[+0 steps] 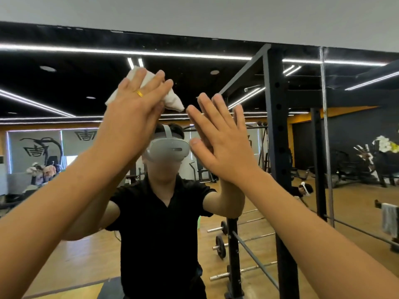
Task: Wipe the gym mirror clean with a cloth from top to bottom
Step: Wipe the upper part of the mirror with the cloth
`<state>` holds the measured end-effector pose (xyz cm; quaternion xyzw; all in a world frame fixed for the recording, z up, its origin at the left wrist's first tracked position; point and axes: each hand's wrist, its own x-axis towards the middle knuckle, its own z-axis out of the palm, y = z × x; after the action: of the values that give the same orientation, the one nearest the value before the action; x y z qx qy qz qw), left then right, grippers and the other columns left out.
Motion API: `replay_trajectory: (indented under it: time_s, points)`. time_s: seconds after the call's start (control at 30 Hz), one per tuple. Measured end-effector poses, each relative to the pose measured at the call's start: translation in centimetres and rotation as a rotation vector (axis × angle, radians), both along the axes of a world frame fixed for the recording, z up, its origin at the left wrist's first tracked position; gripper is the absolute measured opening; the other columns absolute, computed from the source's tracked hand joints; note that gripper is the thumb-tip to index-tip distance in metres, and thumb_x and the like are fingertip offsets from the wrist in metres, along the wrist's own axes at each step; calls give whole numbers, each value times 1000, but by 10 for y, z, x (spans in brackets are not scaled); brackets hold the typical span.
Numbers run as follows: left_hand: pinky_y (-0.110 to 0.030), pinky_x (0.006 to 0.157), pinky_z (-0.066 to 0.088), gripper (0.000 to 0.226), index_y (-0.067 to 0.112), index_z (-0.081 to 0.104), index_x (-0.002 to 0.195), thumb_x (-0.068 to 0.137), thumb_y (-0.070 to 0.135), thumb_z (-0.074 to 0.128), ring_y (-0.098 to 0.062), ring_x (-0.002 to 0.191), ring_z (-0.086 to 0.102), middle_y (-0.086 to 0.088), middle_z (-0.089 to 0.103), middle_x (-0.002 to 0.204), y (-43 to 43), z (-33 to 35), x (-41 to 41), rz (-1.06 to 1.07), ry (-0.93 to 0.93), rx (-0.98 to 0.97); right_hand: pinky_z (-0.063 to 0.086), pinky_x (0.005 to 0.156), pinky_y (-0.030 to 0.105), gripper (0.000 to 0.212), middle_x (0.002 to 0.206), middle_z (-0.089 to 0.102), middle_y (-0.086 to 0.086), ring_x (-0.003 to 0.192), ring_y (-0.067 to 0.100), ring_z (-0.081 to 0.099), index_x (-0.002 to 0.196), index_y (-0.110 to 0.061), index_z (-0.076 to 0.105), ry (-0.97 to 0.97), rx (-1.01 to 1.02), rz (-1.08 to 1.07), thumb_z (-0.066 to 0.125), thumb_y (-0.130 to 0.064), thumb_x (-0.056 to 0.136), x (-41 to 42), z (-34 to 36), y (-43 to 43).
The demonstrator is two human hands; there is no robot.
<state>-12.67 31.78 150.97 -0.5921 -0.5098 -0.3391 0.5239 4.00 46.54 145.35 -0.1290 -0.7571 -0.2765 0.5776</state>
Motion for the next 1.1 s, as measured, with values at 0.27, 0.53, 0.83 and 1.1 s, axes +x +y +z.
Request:
replay_trajectory:
  time_s: [0.27, 0.53, 0.83, 1.1]
  points:
    - [-52, 125, 13, 45, 19, 45, 154, 109, 16, 44, -34, 155, 17, -6, 34, 165, 49, 41, 73, 0, -8, 12, -5, 128, 46, 61, 173, 15, 3, 160, 20, 6, 161, -27, 33, -6, -12, -39, 42, -44, 104, 83, -16, 48]
    - [-60, 117, 33, 43, 17, 50, 150, 107, 20, 43, -39, 148, 35, -9, 45, 158, 26, 24, 42, 2, -15, 36, 4, 127, 59, 63, 173, 13, 5, 160, 24, 5, 163, -25, 29, -14, 49, -109, 35, -47, 105, 84, -24, 65]
    - [-47, 123, 23, 41, 26, 50, 150, 110, 22, 43, -28, 151, 31, -2, 42, 161, 28, 39, 40, -6, -124, 107, -2, 128, 52, 62, 173, 10, 5, 160, 22, 1, 164, -24, 25, -20, 38, -97, 35, -46, 106, 86, -26, 63]
    - [-38, 123, 21, 43, 21, 51, 149, 107, 20, 46, -31, 149, 36, -9, 45, 158, 41, 65, 63, -6, 35, 17, 1, 127, 57, 63, 173, 10, 4, 160, 23, 3, 163, -25, 27, -32, 34, -92, 33, -47, 105, 84, -24, 64]
